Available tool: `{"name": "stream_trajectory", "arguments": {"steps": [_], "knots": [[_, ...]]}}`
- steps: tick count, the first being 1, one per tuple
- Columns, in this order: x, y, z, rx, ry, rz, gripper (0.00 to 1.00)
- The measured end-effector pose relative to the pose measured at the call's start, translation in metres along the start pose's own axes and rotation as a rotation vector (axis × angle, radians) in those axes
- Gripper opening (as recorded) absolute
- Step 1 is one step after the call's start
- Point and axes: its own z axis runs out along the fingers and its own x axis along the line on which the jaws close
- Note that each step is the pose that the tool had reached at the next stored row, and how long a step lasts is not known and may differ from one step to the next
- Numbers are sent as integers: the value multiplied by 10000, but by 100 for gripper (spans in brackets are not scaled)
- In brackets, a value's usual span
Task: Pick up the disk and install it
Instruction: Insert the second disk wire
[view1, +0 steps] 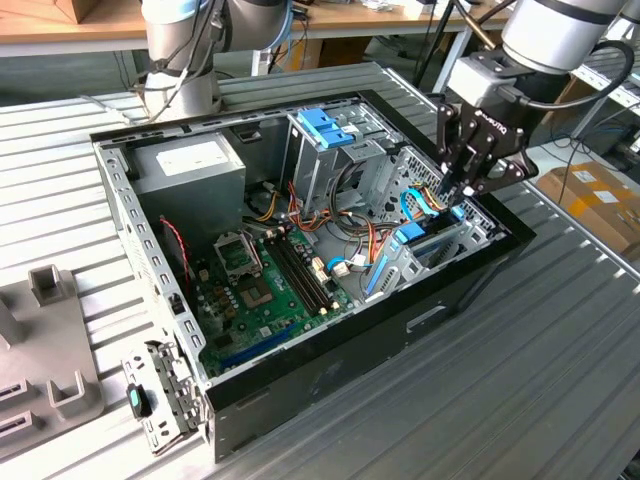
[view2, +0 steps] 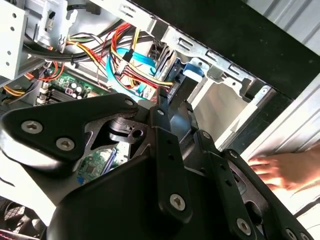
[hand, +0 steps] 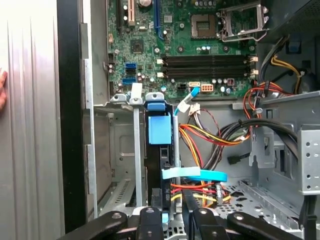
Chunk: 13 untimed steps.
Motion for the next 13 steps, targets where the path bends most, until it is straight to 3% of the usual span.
{"name": "stream_trajectory", "arguments": {"steps": [6,13], "knots": [[4,118,-3,69,2,1,30],[5,127,-3,76,1,0,30]]}}
